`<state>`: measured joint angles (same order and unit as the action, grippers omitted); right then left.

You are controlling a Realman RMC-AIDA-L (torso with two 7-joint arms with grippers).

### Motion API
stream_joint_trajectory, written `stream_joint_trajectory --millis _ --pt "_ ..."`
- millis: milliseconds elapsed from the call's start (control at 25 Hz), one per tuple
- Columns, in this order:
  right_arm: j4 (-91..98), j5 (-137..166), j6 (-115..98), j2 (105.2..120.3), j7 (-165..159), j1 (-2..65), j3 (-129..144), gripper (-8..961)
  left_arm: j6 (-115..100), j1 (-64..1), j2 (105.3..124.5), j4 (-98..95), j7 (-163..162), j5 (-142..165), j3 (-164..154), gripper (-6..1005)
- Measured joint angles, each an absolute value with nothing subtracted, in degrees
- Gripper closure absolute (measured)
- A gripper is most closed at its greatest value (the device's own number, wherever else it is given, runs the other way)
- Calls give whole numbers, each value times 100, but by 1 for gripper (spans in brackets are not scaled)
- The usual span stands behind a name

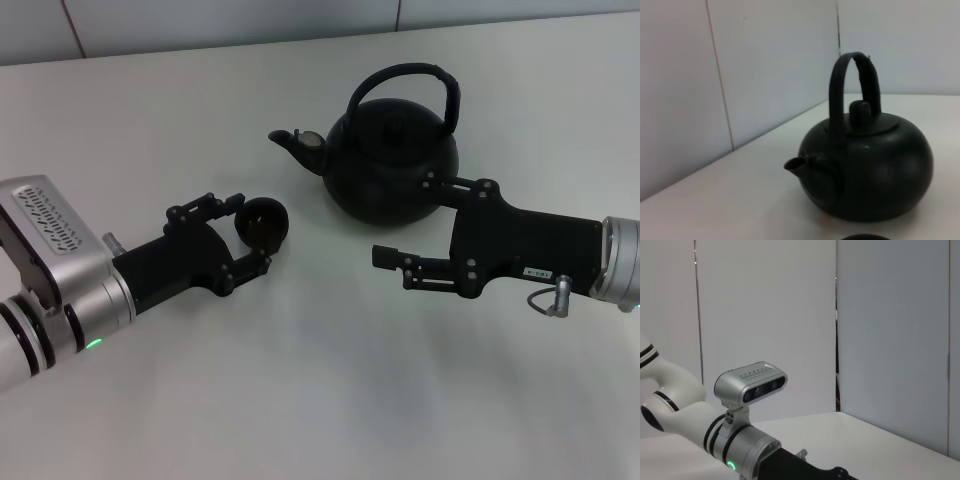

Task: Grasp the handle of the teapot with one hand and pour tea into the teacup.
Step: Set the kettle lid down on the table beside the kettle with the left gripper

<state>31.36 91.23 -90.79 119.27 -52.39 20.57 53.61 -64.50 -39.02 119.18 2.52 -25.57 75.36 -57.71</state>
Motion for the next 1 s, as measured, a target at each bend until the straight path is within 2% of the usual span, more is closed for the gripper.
stream_joint_trajectory --millis 1000 --pt "3153 9123 -9101 11926 -5237 2056 5389 196 -6202 -3912 11917 308 -2669 7552 -5733 287"
